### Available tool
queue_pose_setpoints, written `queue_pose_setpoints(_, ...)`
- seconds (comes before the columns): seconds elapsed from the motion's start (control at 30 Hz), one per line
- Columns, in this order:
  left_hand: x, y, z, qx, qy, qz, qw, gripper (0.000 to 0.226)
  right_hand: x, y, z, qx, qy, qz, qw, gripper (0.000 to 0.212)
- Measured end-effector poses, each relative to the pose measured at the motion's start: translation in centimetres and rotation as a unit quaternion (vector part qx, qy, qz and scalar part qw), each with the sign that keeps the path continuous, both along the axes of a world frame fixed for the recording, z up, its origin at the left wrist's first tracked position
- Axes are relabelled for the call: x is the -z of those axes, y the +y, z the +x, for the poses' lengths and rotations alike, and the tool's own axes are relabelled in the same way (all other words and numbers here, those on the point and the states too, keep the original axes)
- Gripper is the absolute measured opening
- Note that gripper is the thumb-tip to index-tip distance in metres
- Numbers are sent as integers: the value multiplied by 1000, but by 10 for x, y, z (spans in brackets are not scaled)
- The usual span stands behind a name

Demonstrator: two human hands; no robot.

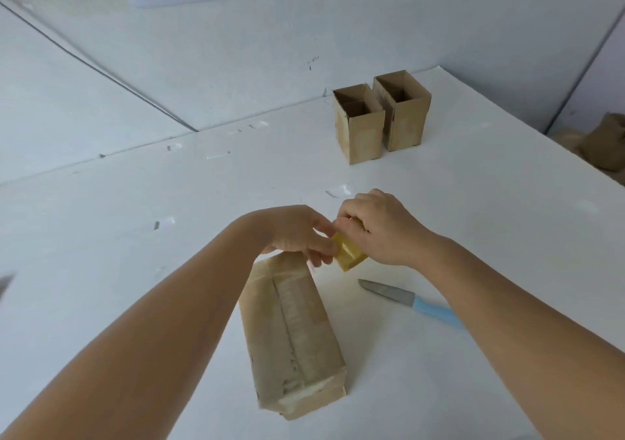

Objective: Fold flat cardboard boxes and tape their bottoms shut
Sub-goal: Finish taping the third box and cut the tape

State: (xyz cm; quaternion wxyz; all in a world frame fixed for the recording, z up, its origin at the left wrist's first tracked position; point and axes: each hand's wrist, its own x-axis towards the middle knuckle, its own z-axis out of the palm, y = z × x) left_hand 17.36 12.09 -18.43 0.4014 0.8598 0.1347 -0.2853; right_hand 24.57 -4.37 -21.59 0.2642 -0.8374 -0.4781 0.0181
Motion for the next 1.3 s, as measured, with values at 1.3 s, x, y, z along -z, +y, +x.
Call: queue_pose_setpoints(1.3, 21, -13, -5, -89, -153, -81, 981, 16, 43, -62, -32, 261, 112, 110, 953, 70)
